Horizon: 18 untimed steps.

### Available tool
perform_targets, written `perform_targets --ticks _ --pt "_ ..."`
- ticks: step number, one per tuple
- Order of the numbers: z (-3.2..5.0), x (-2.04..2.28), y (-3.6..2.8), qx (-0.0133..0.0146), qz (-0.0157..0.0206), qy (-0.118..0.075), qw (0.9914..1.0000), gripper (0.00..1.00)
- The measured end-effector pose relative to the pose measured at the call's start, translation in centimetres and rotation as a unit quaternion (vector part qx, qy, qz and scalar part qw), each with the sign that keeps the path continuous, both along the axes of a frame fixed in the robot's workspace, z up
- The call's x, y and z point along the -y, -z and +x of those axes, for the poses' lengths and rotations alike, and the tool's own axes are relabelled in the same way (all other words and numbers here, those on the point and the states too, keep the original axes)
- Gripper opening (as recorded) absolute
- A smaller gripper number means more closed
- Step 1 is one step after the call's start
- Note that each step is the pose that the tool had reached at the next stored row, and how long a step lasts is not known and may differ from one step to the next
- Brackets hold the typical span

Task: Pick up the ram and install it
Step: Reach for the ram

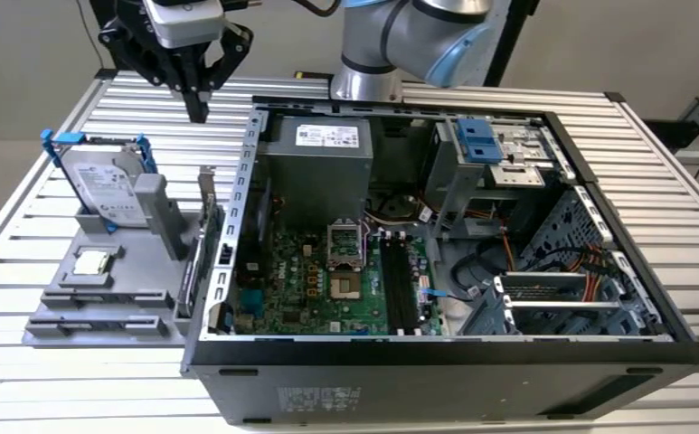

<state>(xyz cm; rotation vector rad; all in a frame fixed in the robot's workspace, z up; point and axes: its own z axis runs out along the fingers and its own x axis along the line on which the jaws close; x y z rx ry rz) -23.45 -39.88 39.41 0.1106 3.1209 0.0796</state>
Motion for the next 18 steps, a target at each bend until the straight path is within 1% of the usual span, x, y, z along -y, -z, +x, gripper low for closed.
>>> perform_targets --ticks 18 --pt "-3.57 0.0 0.0 0.0 0.0 0.0 1.0 0.0"
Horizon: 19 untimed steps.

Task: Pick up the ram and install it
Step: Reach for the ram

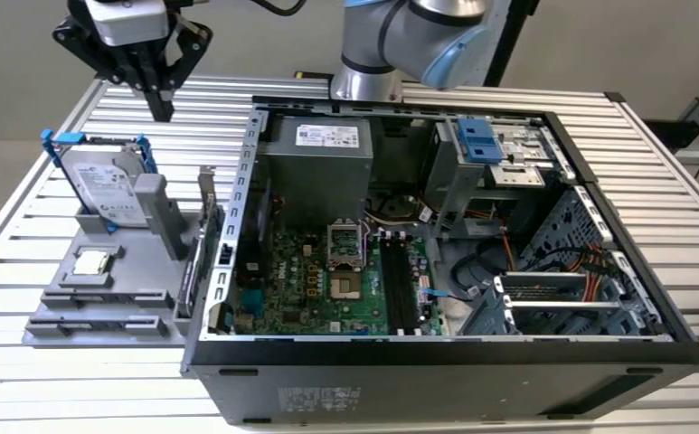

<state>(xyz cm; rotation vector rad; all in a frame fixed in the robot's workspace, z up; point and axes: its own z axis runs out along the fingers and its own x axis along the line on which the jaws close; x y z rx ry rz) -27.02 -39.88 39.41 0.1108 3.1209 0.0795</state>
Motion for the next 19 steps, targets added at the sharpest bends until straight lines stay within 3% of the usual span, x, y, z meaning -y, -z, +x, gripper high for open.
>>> perform_targets --ticks 19 --pt "-4.06 0.0 0.0 0.0 0.0 0.0 1.0 0.0"
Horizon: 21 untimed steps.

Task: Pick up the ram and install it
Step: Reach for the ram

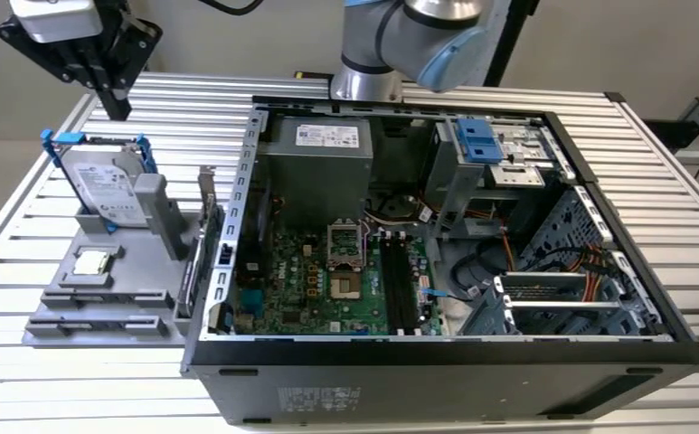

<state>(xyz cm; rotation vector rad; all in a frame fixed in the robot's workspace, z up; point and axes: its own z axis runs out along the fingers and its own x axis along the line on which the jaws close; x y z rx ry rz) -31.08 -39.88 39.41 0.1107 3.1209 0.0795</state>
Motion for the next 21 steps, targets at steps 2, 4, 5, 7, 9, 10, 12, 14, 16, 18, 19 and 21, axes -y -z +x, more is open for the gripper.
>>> perform_targets --ticks 2,4,5,7,9,10,12,14,16,18,19,21 --pt "-0.44 0.0 0.0 0.0 0.0 0.0 1.0 0.0" --pt "-0.87 0.0 0.0 0.0 0.0 0.0 1.0 0.0" --pt "-1.07 0.0 0.0 0.0 0.0 0.0 1.0 0.0" --pt "-1.48 0.0 0.0 0.0 0.0 0.0 1.0 0.0" --pt "-1.89 0.0 0.0 0.0 0.0 0.0 1.0 0.0" --pt "-2.08 0.0 0.0 0.0 0.0 0.0 1.0 0.0" --pt "-2.47 0.0 0.0 0.0 0.0 0.0 1.0 0.0" --pt "-2.81 0.0 0.0 0.0001 0.0 0.0 1.0 0.0" --pt "-3.15 0.0 0.0 0.0 0.0 0.0 1.0 0.0" --pt "-3.46 0.0 0.0 0.0 0.0 0.0 1.0 0.0" --pt "-3.61 0.0 0.0 0.0 0.0 0.0 1.0 0.0" --pt "-3.81 0.0 0.01 0.0 0.0 0.0 1.0 0.0"
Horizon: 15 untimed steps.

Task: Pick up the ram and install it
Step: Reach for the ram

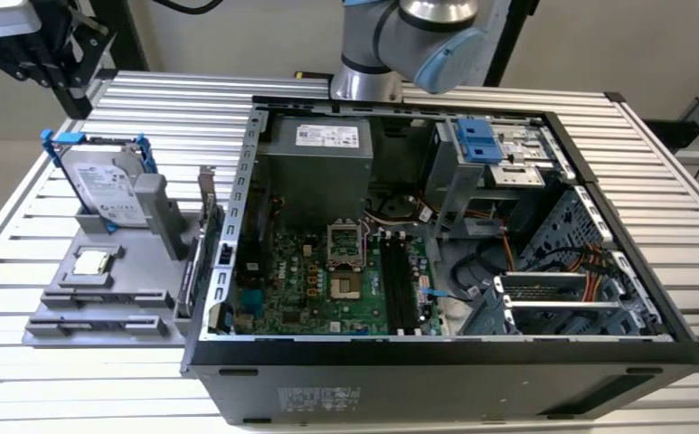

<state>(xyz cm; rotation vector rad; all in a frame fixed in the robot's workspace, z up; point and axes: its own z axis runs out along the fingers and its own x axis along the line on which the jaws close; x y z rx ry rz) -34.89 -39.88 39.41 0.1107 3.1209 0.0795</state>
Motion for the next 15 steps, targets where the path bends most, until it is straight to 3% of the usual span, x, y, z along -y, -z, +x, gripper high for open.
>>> perform_targets --ticks 15 --pt "-0.48 0.0 0.0 -0.0001 0.0 0.0 1.0 0.0"
